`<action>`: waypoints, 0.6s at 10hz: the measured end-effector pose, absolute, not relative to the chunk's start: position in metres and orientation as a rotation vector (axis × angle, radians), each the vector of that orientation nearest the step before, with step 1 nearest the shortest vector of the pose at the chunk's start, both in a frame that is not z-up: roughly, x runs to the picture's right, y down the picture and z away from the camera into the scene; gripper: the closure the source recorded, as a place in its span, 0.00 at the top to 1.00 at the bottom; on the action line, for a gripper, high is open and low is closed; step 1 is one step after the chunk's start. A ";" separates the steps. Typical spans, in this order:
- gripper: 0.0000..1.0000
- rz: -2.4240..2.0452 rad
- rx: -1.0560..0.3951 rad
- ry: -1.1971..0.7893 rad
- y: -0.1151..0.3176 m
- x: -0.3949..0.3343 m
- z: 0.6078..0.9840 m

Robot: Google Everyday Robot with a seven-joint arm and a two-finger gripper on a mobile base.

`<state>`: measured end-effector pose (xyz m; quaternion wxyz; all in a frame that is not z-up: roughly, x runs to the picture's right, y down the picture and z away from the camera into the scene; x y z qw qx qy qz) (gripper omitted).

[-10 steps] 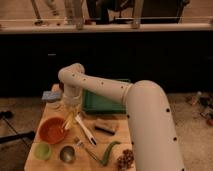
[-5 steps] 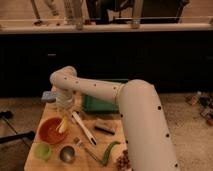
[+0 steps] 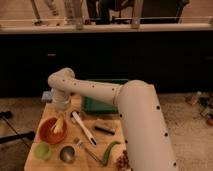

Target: Place banana in red bowl

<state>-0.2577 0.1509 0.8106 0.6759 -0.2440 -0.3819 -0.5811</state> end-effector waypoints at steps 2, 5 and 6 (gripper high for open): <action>0.00 -1.318 -0.537 -0.861 0.152 -0.261 0.817; 0.04 -1.350 -0.525 -0.869 0.153 -0.270 0.822; 0.04 -1.350 -0.525 -0.869 0.153 -0.270 0.822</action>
